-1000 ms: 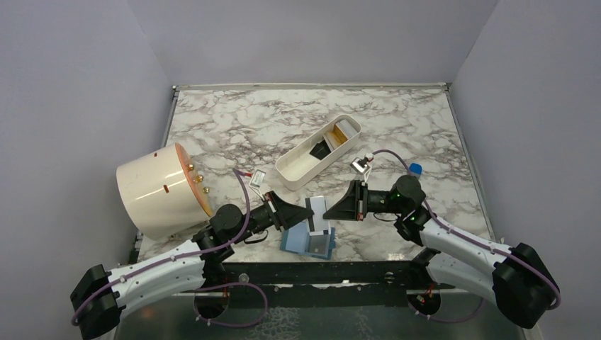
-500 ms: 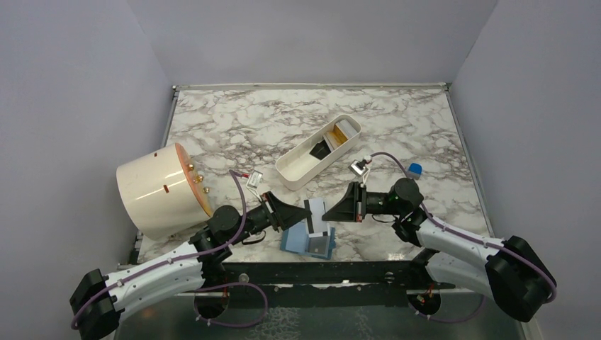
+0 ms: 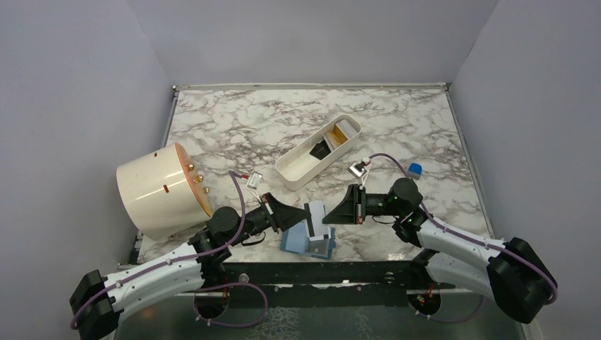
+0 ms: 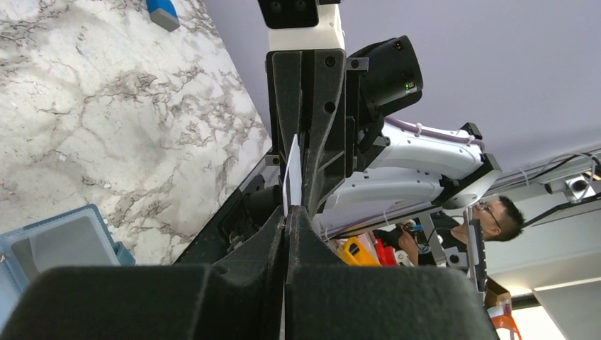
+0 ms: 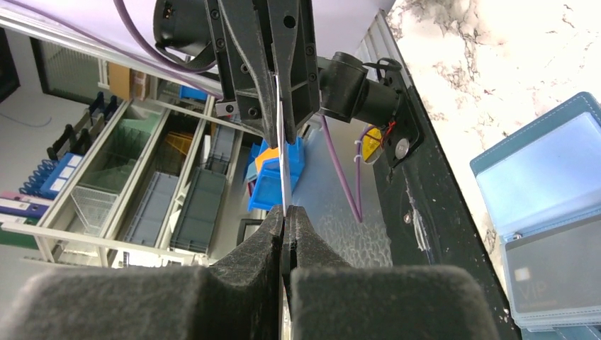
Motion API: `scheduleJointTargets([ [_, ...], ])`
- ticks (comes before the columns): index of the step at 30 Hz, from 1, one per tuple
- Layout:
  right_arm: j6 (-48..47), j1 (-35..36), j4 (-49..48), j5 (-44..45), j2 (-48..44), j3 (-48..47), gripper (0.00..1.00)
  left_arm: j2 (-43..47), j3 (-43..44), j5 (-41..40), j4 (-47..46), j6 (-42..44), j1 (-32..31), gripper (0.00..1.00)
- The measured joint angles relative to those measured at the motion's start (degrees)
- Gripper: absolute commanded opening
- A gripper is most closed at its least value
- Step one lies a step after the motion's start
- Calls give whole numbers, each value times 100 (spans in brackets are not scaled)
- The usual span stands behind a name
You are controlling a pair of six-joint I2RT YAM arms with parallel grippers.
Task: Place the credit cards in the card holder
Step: Pick up the credit card from the storage box.
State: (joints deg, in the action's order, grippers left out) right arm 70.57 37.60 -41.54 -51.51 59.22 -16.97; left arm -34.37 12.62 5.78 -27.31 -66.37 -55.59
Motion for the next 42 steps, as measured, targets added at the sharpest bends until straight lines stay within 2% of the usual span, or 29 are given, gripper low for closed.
scheduleJointTargets([
  [9,-140,46,323,87,-332,0,1,208,-46,46,85,-149,-68,0],
  [14,-142,44,472,87,-409,0,7,140,-46,90,85,-149,-68,0],
  [18,-129,42,555,83,-538,9,1,127,-44,83,70,-149,-35,0],
  [31,-44,24,704,129,-1005,166,1,280,-44,59,42,-144,66,0],
  [35,-192,24,1123,229,-1274,155,1,343,-44,22,76,-144,79,0],
  [42,-796,24,2780,1117,-1908,-262,1,529,-44,-107,330,-96,90,0],
])
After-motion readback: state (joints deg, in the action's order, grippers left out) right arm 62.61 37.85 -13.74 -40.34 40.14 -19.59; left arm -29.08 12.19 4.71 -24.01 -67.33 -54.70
